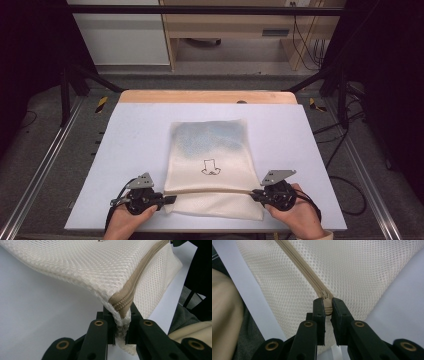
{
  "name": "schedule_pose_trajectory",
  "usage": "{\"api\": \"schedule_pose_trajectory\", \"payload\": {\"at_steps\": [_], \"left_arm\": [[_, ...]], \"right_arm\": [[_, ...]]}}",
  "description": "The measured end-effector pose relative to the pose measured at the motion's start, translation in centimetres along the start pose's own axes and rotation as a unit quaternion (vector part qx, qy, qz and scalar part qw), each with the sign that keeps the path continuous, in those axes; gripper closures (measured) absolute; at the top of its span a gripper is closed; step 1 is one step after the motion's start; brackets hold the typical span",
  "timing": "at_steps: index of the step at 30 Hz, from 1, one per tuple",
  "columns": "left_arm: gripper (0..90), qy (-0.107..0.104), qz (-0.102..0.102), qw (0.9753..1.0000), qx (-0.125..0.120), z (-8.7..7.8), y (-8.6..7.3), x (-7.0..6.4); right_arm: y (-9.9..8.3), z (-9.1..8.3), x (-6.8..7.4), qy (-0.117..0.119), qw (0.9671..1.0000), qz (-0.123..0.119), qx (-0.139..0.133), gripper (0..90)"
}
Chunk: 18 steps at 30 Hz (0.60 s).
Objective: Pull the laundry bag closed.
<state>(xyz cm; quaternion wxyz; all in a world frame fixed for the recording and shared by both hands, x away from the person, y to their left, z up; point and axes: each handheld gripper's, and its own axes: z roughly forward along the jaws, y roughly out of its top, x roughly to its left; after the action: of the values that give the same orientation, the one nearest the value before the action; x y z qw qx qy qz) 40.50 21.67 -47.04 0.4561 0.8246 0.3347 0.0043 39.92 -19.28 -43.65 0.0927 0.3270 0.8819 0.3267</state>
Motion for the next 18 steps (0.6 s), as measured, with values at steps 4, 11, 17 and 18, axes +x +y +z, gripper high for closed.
{"api": "schedule_pose_trajectory", "payload": {"at_steps": [4,11,17,18], "left_arm": [[82.1,0.004,0.001,1.0000,0.003,0.02,0.00,0.00],[82.3,0.009,-0.002,1.0000,0.002,-0.17,0.01,0.19],[82.2,0.010,-0.002,0.9999,0.005,-0.12,-0.01,0.18],[82.2,0.010,-0.002,0.9999,0.004,-0.13,-0.01,0.18]], "right_arm": [[-0.13,0.03,0.01,-0.001,1.0000,0.002,0.001,81.9],[-0.31,0.08,-0.12,0.001,1.0000,0.003,0.002,81.9],[-0.70,0.02,-0.40,-0.003,0.9999,0.012,0.007,81.9],[-0.79,-0.01,-0.46,-0.002,0.9999,0.011,0.006,81.9]]}}
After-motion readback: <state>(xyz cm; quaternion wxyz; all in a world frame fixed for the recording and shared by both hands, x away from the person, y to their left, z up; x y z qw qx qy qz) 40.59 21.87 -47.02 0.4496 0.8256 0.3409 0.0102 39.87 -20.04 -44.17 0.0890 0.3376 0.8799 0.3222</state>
